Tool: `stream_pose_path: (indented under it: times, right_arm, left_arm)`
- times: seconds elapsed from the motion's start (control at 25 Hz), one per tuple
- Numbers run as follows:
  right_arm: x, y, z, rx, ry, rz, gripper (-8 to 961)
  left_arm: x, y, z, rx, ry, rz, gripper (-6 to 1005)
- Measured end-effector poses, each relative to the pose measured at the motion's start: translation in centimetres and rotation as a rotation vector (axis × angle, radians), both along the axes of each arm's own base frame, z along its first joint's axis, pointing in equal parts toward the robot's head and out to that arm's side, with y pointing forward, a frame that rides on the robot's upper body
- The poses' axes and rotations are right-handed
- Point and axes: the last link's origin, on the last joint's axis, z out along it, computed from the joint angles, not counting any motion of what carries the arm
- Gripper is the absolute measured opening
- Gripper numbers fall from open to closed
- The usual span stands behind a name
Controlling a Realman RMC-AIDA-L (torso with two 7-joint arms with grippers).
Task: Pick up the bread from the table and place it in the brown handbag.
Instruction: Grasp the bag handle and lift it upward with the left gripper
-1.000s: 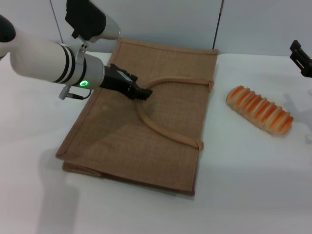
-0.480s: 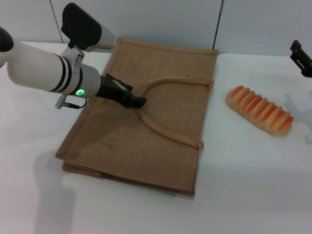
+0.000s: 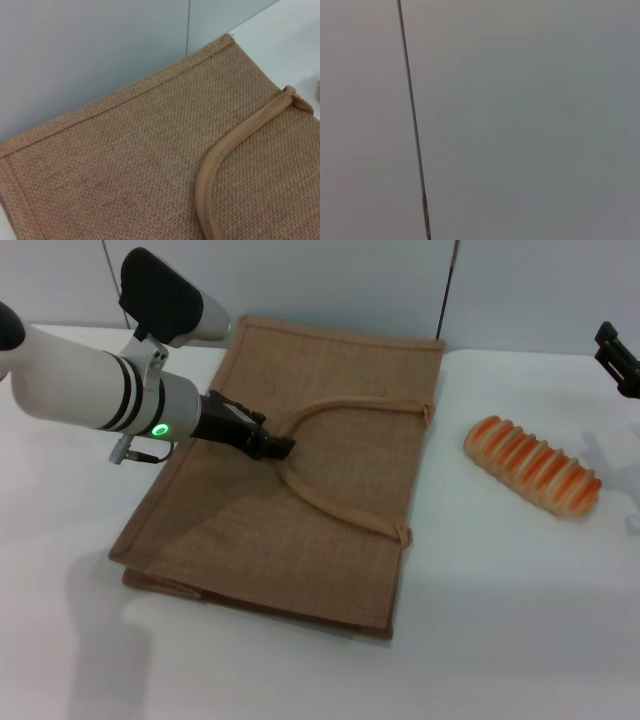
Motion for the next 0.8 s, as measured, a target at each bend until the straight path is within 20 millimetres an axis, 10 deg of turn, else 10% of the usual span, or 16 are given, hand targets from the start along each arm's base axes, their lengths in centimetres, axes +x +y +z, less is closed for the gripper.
stream_pose_path:
  times: [0.8]
  right_arm:
    - [0.04, 0.09, 0.0, -0.003, -0.004, -0.004, 773]
  left_arm:
    - [0.18, 0.36, 0.53, 0.018, -0.024, 0.016, 598]
